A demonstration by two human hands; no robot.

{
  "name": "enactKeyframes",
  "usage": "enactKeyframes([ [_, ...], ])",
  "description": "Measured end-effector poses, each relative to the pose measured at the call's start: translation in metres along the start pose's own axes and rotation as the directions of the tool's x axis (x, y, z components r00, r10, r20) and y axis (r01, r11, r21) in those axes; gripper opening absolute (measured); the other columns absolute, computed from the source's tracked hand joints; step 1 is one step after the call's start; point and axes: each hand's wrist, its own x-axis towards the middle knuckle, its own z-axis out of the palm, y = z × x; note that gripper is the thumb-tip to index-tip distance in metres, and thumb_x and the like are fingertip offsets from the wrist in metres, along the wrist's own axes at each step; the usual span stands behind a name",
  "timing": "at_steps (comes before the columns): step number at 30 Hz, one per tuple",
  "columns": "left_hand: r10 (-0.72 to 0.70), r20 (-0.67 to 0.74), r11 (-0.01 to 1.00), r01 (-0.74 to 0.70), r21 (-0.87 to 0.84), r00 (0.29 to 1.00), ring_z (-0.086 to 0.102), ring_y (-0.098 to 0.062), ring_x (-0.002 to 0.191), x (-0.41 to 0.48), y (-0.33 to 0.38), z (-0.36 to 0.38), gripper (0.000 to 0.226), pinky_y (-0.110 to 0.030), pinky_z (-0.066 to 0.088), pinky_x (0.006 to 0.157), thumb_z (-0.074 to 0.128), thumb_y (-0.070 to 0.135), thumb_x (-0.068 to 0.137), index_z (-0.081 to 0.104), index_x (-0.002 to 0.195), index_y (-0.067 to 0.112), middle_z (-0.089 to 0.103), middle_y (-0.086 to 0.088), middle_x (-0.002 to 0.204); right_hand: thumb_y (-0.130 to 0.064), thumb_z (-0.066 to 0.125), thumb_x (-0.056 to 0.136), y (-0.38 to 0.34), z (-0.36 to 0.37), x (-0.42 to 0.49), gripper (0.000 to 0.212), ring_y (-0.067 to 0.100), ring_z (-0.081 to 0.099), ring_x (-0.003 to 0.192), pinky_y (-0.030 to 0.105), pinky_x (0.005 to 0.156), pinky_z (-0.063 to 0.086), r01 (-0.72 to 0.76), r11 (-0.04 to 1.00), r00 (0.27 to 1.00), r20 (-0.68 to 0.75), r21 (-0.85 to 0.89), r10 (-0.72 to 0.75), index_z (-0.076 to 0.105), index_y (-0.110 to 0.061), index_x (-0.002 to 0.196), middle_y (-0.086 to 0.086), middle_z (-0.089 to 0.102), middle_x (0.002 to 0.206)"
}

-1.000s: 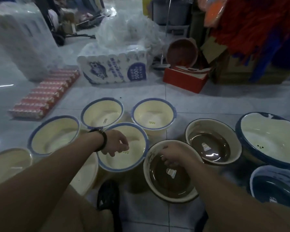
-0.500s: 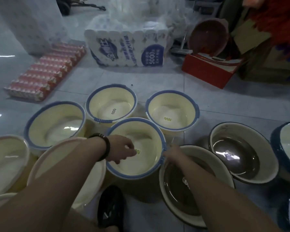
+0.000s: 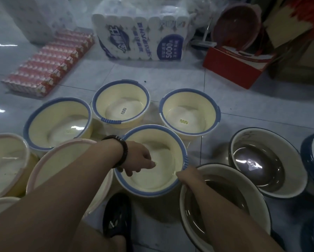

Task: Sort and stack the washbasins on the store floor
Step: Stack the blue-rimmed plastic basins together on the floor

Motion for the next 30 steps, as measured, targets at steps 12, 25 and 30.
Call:
enactKeyframes([
  [12, 0.029, -0.004, 1.0, -0.029, -0.011, 1.0, 0.074, -0.018, 0.102, -0.009, 0.002, -0.007, 0.049, -0.042, 0.06, 0.096, 0.049, 0.054, 0.102, 0.052, 0.144, 0.029, 0.069, 0.002, 0.122, -0.027, 0.082, 0.086, 0.013, -0.059, -0.046, 0.029, 0.025, 0.072, 0.084, 0.032, 0.06, 0.057, -0.009, 0.961, 1.0, 0.014, 0.276, 0.005, 0.066, -0.011, 0.104, 0.009, 0.072, 0.095],
  [25, -0.063, -0.167, 0.984, 0.033, -0.177, 0.984, 0.076, -0.027, 0.097, -0.063, -0.052, 0.007, 0.067, -0.048, 0.061, 0.091, 0.053, 0.055, 0.1, 0.04, 0.153, 0.016, 0.064, -0.008, 0.131, -0.002, 0.058, 0.101, -0.039, -0.157, -0.222, 0.018, 0.032, 0.066, 0.073, 0.029, 0.035, 0.052, 0.148, 0.758, 0.978, -0.206, 0.635, -0.018, 0.051, -0.002, 0.118, 0.018, 0.062, 0.092],
  [30, -0.115, -0.413, 0.893, -0.088, -0.441, 0.903, 0.076, -0.032, 0.087, -0.081, -0.058, 0.018, 0.093, -0.049, 0.065, 0.076, 0.051, 0.066, 0.095, 0.002, 0.162, 0.026, 0.056, -0.018, 0.136, -0.002, 0.061, 0.1, -0.05, -0.19, -0.265, 0.025, 0.035, 0.067, 0.076, 0.037, 0.037, 0.056, 0.241, 0.718, 0.946, -0.323, 0.653, -0.023, 0.046, -0.004, 0.12, 0.017, 0.057, 0.095],
])
